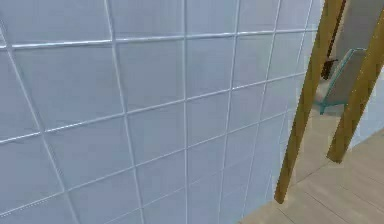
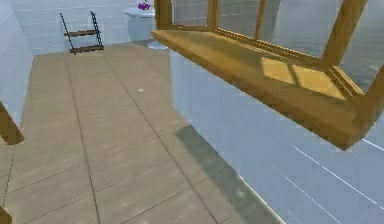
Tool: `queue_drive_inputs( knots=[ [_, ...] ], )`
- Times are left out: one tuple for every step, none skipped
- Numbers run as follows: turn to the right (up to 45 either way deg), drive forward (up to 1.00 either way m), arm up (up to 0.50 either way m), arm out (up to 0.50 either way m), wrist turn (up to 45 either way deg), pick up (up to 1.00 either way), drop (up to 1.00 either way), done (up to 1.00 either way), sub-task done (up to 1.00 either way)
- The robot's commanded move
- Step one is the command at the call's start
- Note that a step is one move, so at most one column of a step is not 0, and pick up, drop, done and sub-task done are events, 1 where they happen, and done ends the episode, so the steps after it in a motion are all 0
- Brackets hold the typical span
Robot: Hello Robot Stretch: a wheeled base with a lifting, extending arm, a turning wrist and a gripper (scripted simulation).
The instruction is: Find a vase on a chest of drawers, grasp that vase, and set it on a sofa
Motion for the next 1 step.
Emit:
queue_drive_inputs(
  knots=[
    [45.0,0.0,0.0,0.0,0.0,0.0,0.0,0.0,0.0]
  ],
)
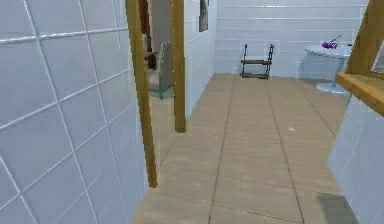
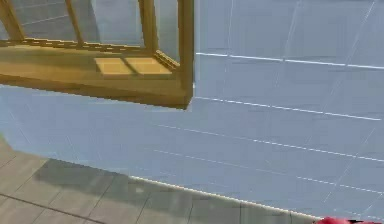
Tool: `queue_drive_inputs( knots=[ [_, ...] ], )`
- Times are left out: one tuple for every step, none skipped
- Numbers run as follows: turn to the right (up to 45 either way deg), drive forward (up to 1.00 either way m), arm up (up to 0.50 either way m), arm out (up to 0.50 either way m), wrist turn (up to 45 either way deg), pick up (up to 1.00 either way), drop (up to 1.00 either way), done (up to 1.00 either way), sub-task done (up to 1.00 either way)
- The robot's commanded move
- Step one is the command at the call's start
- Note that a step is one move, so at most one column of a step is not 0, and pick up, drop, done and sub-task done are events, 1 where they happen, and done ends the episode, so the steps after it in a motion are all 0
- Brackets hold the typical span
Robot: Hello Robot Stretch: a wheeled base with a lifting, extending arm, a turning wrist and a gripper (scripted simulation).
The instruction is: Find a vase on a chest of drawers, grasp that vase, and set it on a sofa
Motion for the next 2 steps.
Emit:
queue_drive_inputs(
  knots=[
    [0.0,1.0,0.0,0.0,0.0,0.0,0.0,0.0,0.0],
    [0.0,0.5,0.0,0.0,0.0,0.0,0.0,0.0,0.0]
  ],
)
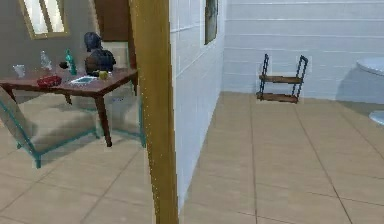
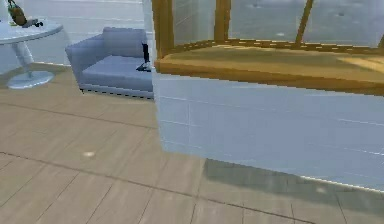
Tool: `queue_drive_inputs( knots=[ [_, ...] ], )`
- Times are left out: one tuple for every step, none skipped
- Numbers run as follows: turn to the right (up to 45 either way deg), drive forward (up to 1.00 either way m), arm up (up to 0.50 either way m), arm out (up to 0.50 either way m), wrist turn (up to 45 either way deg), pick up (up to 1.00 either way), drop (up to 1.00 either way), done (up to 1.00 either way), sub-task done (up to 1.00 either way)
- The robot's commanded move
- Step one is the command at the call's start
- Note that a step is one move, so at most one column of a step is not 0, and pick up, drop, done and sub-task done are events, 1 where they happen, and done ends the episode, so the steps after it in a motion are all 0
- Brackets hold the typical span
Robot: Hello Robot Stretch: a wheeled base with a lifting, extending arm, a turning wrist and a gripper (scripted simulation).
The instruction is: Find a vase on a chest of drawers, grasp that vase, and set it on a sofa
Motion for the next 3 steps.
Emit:
queue_drive_inputs(
  knots=[
    [-24.0,0.0,0.0,0.0,0.0,0.0,0.0,0.0,0.0],
    [0.0,0.3,0.0,0.0,0.0,0.0,0.0,0.0,0.0],
    [-45.0,0.0,0.0,0.0,0.0,0.0,0.0,0.0,0.0]
  ],
)
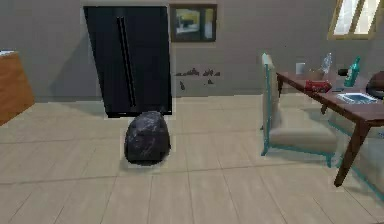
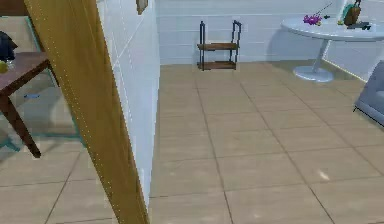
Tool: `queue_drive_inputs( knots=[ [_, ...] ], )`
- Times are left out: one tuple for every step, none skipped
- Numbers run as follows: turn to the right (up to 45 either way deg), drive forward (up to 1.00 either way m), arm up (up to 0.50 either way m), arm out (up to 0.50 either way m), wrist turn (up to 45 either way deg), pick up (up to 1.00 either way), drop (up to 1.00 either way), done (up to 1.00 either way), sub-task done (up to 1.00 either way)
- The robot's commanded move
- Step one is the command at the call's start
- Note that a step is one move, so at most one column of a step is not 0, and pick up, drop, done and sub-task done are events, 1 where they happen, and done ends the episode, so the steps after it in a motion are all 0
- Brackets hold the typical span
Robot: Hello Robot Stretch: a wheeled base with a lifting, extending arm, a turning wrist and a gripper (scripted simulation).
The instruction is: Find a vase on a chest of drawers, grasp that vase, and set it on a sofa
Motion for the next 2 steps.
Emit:
queue_drive_inputs(
  knots=[
    [-21.0,0.0,0.0,0.0,0.0,0.0,0.0,0.0,0.0],
    [0.0,0.6,0.0,0.0,0.0,0.0,0.0,0.0,0.0]
  ],
)
